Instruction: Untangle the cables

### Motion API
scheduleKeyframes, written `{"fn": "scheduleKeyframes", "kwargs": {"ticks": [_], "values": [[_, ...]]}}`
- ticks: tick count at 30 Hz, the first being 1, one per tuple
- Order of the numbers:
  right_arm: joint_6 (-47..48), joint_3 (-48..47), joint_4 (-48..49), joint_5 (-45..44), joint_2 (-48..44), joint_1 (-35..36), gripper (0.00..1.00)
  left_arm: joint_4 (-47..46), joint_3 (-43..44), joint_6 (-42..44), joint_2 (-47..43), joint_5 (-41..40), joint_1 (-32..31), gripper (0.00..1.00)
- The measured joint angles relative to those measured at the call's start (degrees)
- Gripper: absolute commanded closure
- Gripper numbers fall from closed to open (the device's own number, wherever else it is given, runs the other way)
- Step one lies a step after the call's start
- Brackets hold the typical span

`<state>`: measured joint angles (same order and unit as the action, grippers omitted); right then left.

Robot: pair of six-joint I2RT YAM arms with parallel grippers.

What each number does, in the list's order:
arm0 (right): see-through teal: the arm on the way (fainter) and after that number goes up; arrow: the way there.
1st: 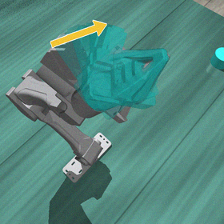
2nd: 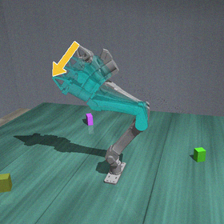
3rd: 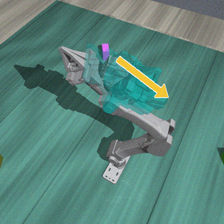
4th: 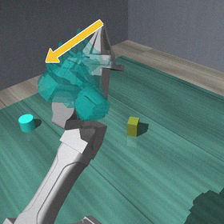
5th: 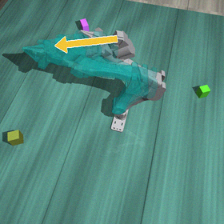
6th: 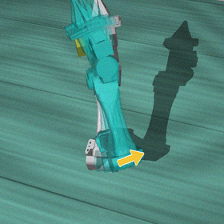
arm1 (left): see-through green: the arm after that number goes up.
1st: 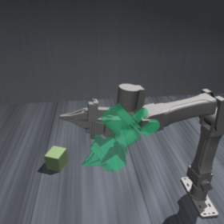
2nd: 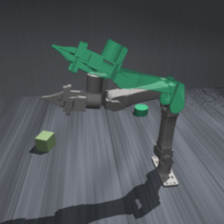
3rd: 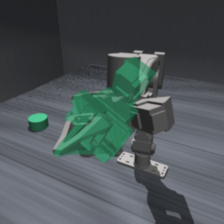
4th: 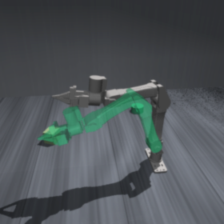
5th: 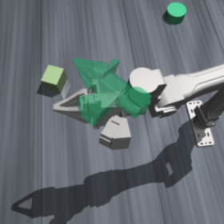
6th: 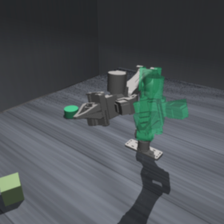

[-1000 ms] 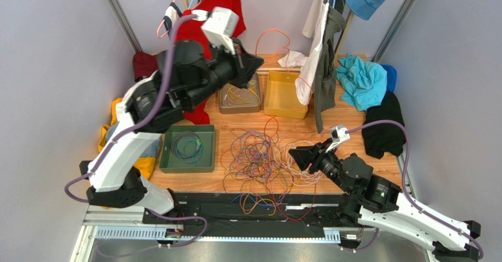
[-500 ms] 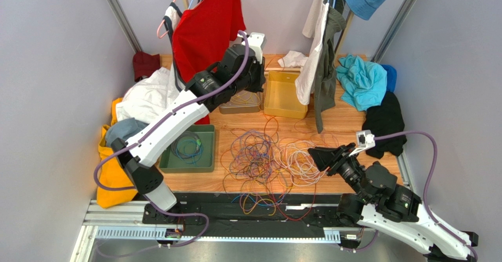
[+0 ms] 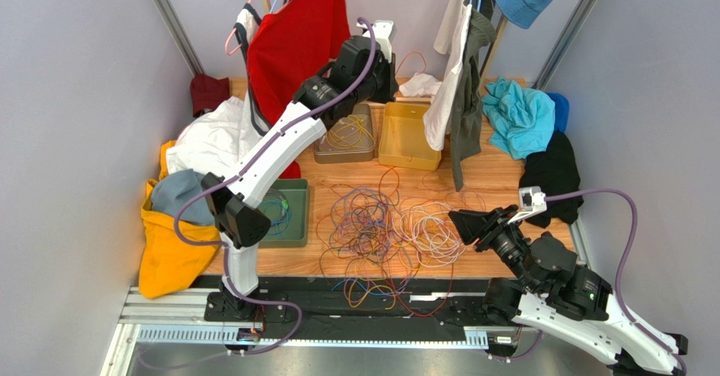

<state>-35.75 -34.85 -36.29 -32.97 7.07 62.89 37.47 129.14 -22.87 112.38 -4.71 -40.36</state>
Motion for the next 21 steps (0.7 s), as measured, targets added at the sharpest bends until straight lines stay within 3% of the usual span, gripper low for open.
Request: {"fn": "scheduleKeyframes", "kwargs": {"ticks": [11,21], "values": [[2.2,0.0,-0.4,-3.1,-0.3,0.0,0.60,-2.6,6.7,0.1,6.7,3.0,2.1,1.00],[2.7,0.4,-1.1,-4.8,-1.4,0.0,0.60,-9.4,-3.8,-1.8,12.9,6.9,2.2,1.00]]}}
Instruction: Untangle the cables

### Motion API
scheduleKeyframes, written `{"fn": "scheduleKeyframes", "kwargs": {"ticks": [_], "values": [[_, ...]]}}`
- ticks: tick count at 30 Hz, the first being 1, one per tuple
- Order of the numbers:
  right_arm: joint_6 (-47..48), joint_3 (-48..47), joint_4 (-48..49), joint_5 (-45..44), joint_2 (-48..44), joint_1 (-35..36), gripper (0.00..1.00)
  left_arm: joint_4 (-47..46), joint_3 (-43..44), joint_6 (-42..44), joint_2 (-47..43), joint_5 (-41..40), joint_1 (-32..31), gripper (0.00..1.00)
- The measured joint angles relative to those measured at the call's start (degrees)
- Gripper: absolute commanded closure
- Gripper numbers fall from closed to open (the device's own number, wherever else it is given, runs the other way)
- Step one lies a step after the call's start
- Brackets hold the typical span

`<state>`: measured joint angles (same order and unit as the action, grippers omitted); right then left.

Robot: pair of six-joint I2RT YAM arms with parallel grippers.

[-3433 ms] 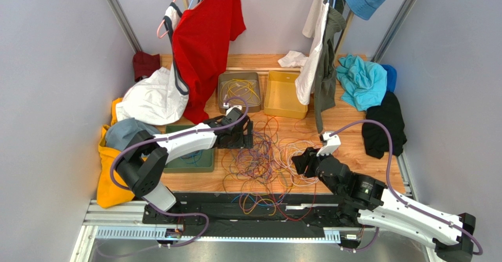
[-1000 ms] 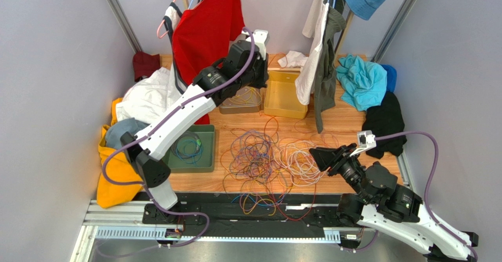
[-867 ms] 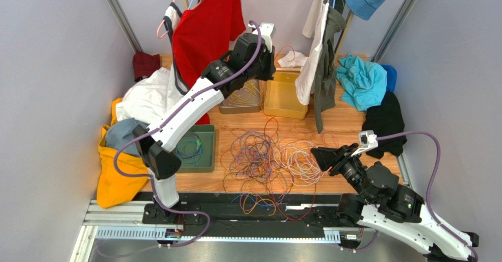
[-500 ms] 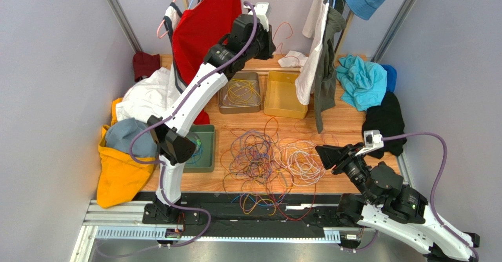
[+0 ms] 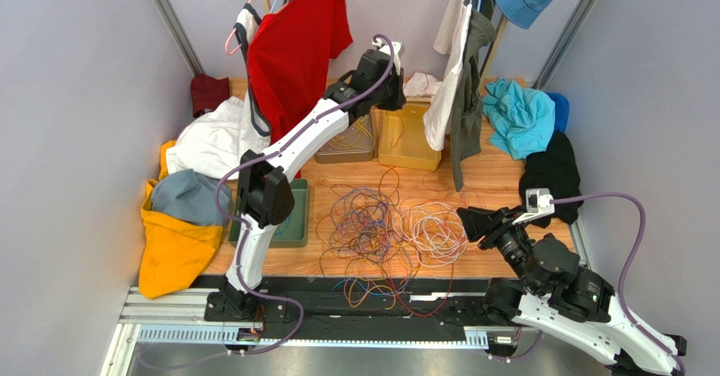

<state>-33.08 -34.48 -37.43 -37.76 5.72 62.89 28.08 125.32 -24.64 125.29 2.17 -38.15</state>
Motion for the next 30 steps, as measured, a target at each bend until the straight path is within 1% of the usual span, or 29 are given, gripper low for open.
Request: {"fn": "scheduleKeyframes", "kwargs": {"ticks": [4,5,7,8,9,10,12,13,17,20,23,26,28,30], "values": [[0.2,0.0,0.0,-0.2,0.0,0.0,0.60,-0.9,-0.6,-0.6,3.1,1.0,0.0,1.00],[0.2,0.0,0.0,-0.3,0.0,0.0,0.60,-0.9,-0.8,-0.7,3.5,1.0,0.0,0.91],[0.2,0.1,0.0,-0.3,0.0,0.0,0.60,-1.0,-1.5,-1.0,3.8,1.0,0.0,0.66],[0.2,0.1,0.0,-0.3,0.0,0.0,0.60,-1.0,-1.9,-1.0,3.8,0.8,0.0,0.51],[0.2,0.1,0.0,-0.3,0.0,0.0,0.60,-1.2,-2.4,-1.2,3.8,0.6,0.0,0.45],[0.2,0.1,0.0,-0.3,0.0,0.0,0.60,-1.8,-3.5,-1.9,3.7,0.2,0.0,0.36],[0.2,0.1,0.0,-0.3,0.0,0.0,0.60,-3.1,-6.7,-2.3,3.2,-0.4,0.0,0.31],[0.2,0.2,0.0,-0.3,0.0,0.0,0.60,-3.1,-8.8,-2.3,2.8,-0.8,0.0,0.01],[0.4,0.7,0.0,-0.3,0.0,0.0,0.60,-3.2,-17.1,-2.7,-0.4,-2.1,0.0,0.01],[0.4,0.7,0.1,-0.3,0.0,0.0,0.61,-3.2,-22.8,-2.8,-5.9,-4.1,0.0,0.01],[0.3,0.9,0.2,-0.2,0.0,0.0,0.61,-3.9,-30.3,-3.2,-15.8,-6.8,-0.2,0.02],[-0.2,2.2,0.5,0.3,0.0,0.0,0.61,-6.0,-40.0,-4.0,-30.1,-9.5,-1.1,0.06],[-0.9,3.8,0.9,1.1,0.0,0.0,0.61,-7.5,-46.8,-5.1,-40.0,-11.0,-2.9,0.07],[-1.6,5.3,1.0,1.9,0.0,0.0,0.61,-8.7,-52.3,-6.4,-46.7,-12.2,-5.6,0.07]]}}
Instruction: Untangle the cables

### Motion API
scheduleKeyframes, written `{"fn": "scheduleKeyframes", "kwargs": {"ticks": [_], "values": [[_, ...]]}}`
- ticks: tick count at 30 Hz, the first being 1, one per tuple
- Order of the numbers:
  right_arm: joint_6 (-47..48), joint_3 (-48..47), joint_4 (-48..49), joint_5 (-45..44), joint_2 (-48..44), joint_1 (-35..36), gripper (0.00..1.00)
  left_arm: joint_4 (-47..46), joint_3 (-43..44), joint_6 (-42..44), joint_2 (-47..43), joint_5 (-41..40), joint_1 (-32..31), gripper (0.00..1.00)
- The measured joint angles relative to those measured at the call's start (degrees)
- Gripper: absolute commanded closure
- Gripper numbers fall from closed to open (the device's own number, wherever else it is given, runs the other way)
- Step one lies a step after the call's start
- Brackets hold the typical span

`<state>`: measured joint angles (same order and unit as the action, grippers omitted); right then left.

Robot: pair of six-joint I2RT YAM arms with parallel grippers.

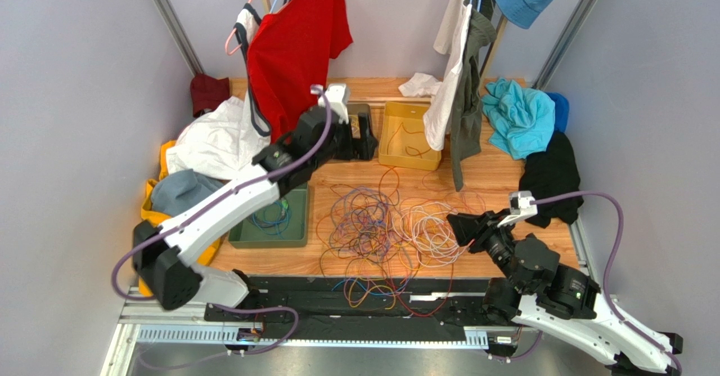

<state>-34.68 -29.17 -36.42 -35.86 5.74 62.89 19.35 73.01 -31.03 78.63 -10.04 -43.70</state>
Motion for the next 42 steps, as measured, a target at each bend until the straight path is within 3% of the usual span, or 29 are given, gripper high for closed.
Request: {"fn": "scheduleKeyframes", "kwargs": {"ticks": [7,12,17,27,31,34,35,37,38,39,40,42], "values": [[-2.5,2.3,0.5,2.8,0.9,0.0,0.62,2.4,-18.1,-7.0,-5.8,-4.3,-12.0,0.10],[-4.0,2.7,1.7,4.8,4.3,0.0,0.62,5.5,-28.8,-11.8,-10.3,-5.9,-15.1,0.06],[-5.7,3.7,3.3,7.2,8.8,0.0,0.62,4.6,-34.3,-15.3,-15.2,-7.8,-15.4,0.01],[-8.1,4.1,5.9,9.5,12.6,0.0,0.62,-5.2,-34.9,-17.8,-1.4,-6.9,-15.5,0.01],[-8.5,4.1,5.9,9.5,12.6,0.0,0.62,-8.5,-33.7,-17.9,4.7,-7.0,-15.5,0.09],[-8.6,4.2,5.8,9.4,12.6,0.0,0.62,-11.4,-30.7,-18.0,8.9,-6.7,-15.5,0.20],[-8.6,4.2,5.8,9.4,12.5,0.0,0.62,-12.5,-29.7,-17.9,10.3,-6.8,-15.5,0.34],[-8.6,4.2,5.8,9.4,12.5,0.0,0.62,-14.6,-28.4,-18.4,12.6,-6.7,-15.5,0.51],[-8.6,4.3,5.8,9.4,12.5,0.0,0.62,-15.8,-28.0,-18.4,13.8,-6.6,-15.5,0.76],[-8.6,4.3,5.8,9.4,12.3,0.0,0.62,-17.0,-27.6,-18.5,14.8,-6.4,-15.5,0.93],[-8.6,4.3,5.8,9.3,12.2,0.0,0.62,-18.1,-27.3,-18.8,15.7,-5.9,-15.4,1.00],[-8.6,4.3,5.8,9.3,11.7,0.0,0.62,-19.8,-27.3,-19.2,16.8,-5.2,-15.4,1.00]]}}
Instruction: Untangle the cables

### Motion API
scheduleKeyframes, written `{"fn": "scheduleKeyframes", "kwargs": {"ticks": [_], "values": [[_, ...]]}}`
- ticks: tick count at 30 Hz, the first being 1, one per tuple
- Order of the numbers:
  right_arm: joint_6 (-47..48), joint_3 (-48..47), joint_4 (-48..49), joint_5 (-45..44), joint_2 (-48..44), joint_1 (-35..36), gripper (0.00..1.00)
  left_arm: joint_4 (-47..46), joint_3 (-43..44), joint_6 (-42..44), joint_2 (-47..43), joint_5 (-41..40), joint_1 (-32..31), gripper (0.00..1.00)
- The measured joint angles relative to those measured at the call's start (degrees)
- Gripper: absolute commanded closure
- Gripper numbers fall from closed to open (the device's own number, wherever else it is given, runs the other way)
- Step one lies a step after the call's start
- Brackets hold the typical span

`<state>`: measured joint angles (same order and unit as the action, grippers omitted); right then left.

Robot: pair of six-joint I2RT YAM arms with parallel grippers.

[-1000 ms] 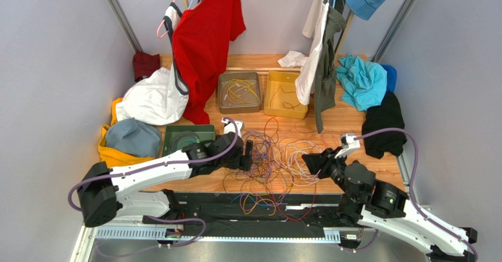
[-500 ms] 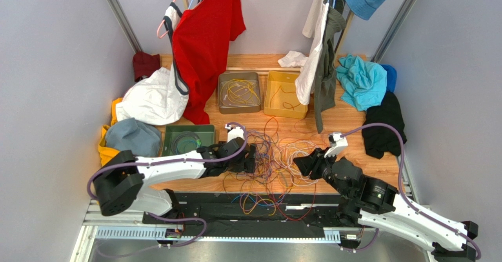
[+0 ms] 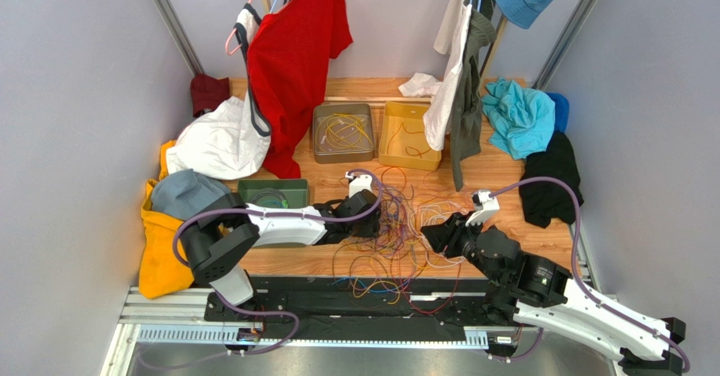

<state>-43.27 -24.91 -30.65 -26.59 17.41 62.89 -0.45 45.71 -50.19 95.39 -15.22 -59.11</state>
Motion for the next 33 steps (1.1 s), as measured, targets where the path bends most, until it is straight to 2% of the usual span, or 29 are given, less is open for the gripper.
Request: {"fn": "scheduleKeyframes", "kwargs": {"ticks": [6,12,16,20,26,33], "values": [[0.0,0.0,-1.2,-0.5,-2.9,0.0,0.62,-3.8,-3.7,0.8,-2.4,2.7,0.1,1.00],[0.5,-0.7,-3.3,-1.2,-5.0,0.0,0.62,-11.0,-14.3,4.1,-16.3,9.9,0.0,1.00],[1.2,-1.0,-3.2,-2.4,-5.8,0.0,0.61,-18.3,-15.8,5.3,-23.0,15.8,0.5,1.00],[2.2,-1.0,-2.0,-3.8,-5.2,0.0,0.57,-25.8,-17.2,5.3,-26.0,21.1,0.9,1.00],[5.6,-0.6,4.2,-5.6,1.6,0.0,0.48,-29.2,-21.0,5.3,-28.6,24.9,1.0,1.00],[9.1,-0.7,11.8,-4.6,16.5,0.0,0.48,-26.5,-22.3,6.6,-37.1,26.4,1.2,1.00]]}}
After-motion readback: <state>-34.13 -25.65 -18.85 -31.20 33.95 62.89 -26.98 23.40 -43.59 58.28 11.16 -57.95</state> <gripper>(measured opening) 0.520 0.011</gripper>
